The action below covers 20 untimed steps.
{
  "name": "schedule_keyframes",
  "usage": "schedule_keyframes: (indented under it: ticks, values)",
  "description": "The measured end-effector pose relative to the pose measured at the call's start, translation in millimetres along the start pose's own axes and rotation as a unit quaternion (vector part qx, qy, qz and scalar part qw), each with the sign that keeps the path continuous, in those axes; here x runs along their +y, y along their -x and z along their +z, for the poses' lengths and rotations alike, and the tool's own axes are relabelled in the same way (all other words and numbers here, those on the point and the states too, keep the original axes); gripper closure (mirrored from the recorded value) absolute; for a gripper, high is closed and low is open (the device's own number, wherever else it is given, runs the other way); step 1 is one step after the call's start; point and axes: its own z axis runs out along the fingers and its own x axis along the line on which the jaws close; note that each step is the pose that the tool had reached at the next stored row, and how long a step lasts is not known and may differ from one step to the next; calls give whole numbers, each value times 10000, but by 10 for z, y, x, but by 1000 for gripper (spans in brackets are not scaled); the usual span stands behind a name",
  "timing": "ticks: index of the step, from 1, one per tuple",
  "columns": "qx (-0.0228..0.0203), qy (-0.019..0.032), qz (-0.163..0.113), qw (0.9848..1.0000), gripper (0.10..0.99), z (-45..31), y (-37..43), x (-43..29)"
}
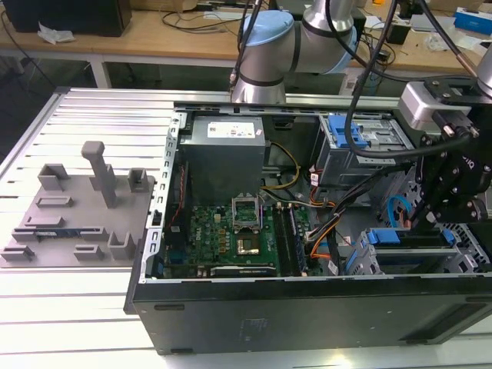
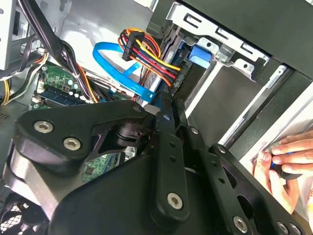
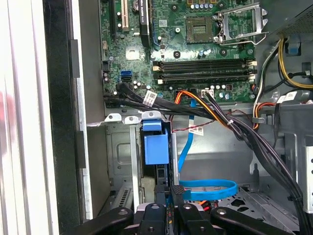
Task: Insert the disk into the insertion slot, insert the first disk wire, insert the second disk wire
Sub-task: 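Insert the second disk wire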
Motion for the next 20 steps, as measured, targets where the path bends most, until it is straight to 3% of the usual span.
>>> schedule_keyframes:
  ticks: [11,20]
  values:
    - [-1,0,0,10000,925,28,2,-17]
    - [0,-1,-52,10000,925,102,3,-17]
